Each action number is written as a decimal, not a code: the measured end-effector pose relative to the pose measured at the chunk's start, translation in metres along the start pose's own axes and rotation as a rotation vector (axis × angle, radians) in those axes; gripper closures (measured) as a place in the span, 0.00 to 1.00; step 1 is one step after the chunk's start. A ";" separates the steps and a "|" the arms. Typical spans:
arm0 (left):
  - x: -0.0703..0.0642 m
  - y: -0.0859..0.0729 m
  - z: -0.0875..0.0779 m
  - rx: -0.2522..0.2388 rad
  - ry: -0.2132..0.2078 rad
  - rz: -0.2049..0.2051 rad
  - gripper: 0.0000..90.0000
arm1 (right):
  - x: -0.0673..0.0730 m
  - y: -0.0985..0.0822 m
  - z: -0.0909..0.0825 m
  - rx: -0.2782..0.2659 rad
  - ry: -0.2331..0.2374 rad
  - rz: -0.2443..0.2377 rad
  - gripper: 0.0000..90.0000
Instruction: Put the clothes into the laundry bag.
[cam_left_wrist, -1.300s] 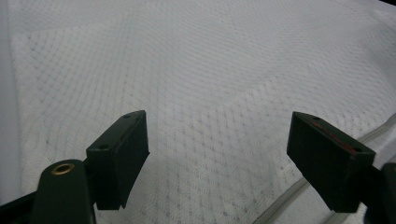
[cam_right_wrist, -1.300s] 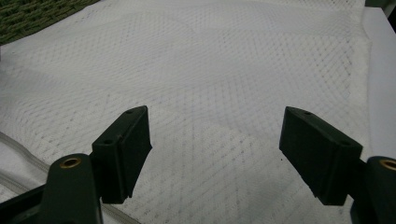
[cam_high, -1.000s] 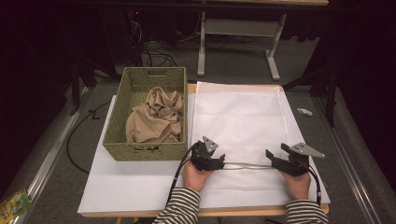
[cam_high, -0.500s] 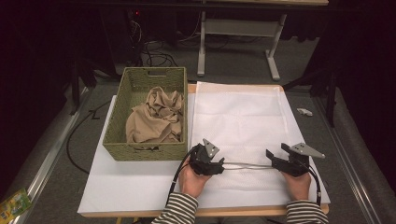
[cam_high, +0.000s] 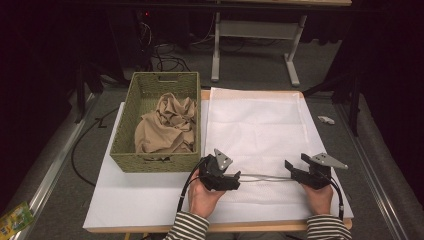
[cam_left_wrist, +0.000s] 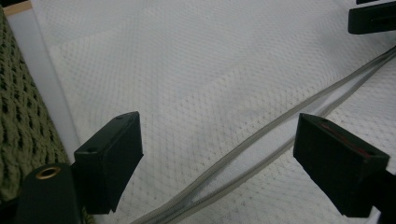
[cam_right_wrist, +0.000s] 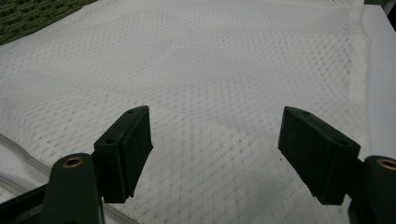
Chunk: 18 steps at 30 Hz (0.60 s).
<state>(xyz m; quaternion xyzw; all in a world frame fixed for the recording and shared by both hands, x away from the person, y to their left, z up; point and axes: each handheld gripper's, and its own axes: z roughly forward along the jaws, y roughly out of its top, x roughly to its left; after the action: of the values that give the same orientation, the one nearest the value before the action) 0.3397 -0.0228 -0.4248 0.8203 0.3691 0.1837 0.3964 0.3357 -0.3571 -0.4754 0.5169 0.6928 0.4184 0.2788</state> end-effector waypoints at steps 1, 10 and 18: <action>0.001 0.001 -0.003 -0.005 0.003 -0.002 0.18 | 0.000 0.000 0.000 -0.001 0.000 -0.004 0.29; 0.011 0.011 -0.022 -0.043 0.032 -0.016 0.17 | 0.000 0.000 0.001 0.005 0.002 -0.009 0.29; 0.026 0.016 -0.037 -0.066 0.048 -0.070 0.18 | 0.000 0.000 0.000 0.006 0.000 -0.001 0.29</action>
<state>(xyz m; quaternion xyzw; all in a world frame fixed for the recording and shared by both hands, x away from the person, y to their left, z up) 0.3421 0.0088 -0.3890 0.7886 0.4008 0.2015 0.4205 0.3359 -0.3567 -0.4754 0.5176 0.6942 0.4162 0.2773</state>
